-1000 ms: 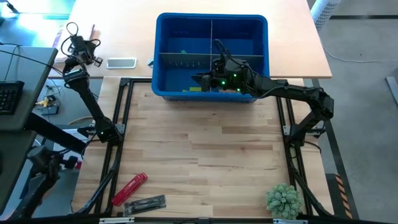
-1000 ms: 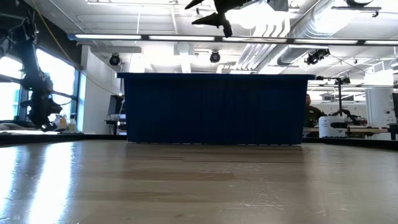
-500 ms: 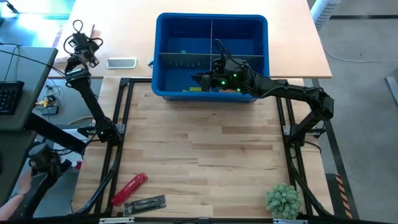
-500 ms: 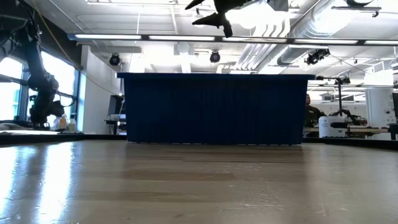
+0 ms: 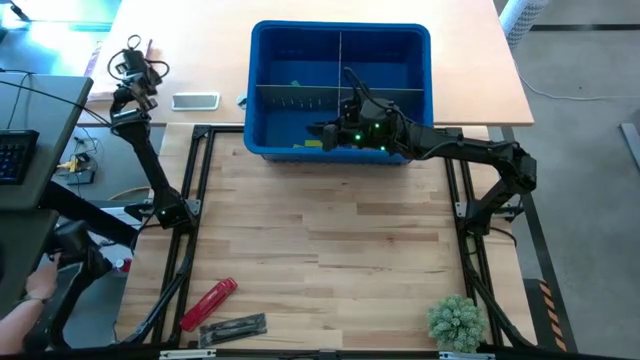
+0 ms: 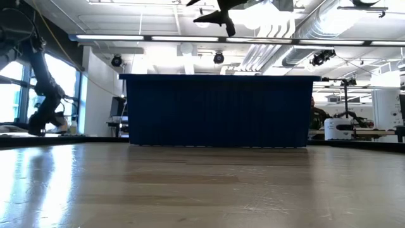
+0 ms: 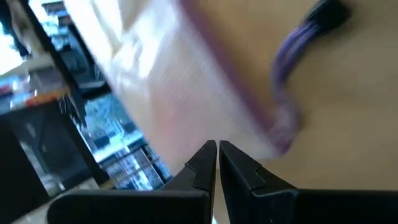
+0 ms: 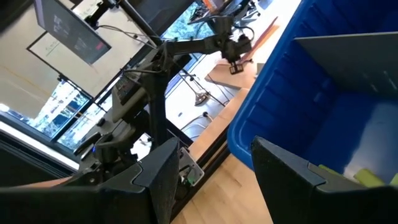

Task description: Sort blocks

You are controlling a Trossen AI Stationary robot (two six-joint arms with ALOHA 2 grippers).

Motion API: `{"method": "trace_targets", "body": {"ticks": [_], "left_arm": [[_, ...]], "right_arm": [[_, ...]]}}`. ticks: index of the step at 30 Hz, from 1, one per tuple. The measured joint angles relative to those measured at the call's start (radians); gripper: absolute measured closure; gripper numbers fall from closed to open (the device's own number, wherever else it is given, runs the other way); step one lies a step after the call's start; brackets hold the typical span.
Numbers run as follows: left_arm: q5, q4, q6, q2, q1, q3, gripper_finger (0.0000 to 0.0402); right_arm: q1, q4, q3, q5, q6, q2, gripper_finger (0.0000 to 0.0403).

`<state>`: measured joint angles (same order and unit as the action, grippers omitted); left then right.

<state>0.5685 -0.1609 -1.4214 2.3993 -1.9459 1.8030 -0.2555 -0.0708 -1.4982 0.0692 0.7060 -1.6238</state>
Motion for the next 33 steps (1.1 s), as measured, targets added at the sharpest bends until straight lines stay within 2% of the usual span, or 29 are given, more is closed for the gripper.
{"method": "trace_targets", "body": {"ticks": [3,6,13,20,25,33], "left_arm": [[0.047,0.006,-0.046,0.043,0.005,0.022,0.0402],[0.075,-0.002,-0.024,0.074,-0.003,0.053,0.0401],[-0.007,-0.086,0.028,0.070,-0.013,0.057,0.0401],[-0.136,-0.207,0.105,0.061,-0.012,0.058,0.0401],[-0.282,-0.240,0.140,0.035,-0.011,0.055,0.0401],[-0.613,-0.316,0.249,-0.066,-0.007,0.049,0.0401]], "right_arm": [[0.013,0.000,0.000,0.000,0.001,0.000,0.0217],[0.033,0.000,0.000,0.000,0.001,0.000,0.0217],[0.065,0.000,0.000,-0.002,-0.053,0.000,0.0217],[0.059,0.001,0.000,-0.001,-0.053,0.000,0.0217],[0.057,0.001,0.000,0.010,-0.052,0.000,0.0217],[0.052,0.001,0.000,0.086,-0.059,0.000,0.0217]]}}
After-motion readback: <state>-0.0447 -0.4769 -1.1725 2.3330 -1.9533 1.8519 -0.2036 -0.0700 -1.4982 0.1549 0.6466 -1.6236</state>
